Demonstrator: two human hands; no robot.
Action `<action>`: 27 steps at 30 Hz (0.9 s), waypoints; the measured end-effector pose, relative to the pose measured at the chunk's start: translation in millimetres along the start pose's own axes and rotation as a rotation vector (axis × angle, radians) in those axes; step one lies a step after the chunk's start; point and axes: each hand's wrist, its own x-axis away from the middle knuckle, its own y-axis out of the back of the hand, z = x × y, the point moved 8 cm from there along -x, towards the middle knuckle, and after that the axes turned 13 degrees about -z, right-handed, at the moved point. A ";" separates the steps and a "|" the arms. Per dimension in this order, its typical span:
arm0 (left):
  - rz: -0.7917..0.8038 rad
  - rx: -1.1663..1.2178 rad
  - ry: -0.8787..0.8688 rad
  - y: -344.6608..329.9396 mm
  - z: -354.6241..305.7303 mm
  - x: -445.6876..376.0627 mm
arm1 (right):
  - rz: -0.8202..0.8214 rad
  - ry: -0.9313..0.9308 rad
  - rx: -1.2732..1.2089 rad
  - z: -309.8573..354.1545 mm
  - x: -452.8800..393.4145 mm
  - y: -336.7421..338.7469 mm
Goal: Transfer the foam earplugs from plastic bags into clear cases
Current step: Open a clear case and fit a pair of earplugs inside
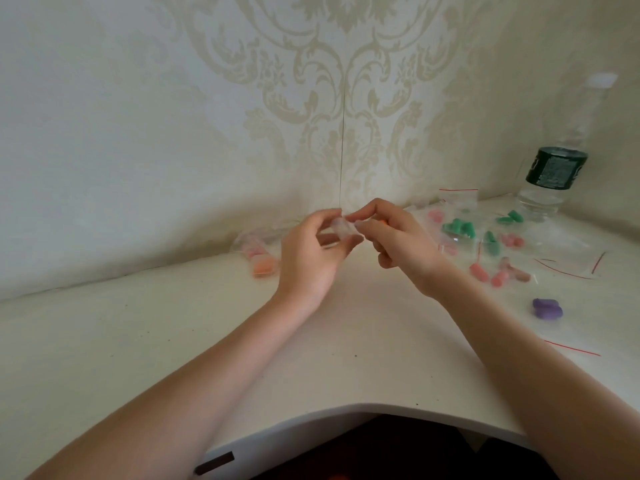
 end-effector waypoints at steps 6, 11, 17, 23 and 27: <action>-0.016 -0.279 -0.555 -1.6 -35.0 8.1 | -0.036 0.090 0.230 -1.0 3.5 -10.8; -0.007 -0.317 -0.555 2.4 -30.7 0.6 | 0.018 0.096 0.201 -1.2 2.6 -13.2; -0.021 -0.221 -0.393 7.1 -28.9 -4.0 | 0.062 0.072 0.172 -7.9 3.4 -14.7; 0.184 0.491 0.570 -12.7 21.2 -2.5 | 0.080 0.243 0.207 12.0 8.9 -13.9; 0.155 0.520 0.640 -15.7 28.9 3.3 | 0.095 0.368 0.366 12.5 12.9 -18.7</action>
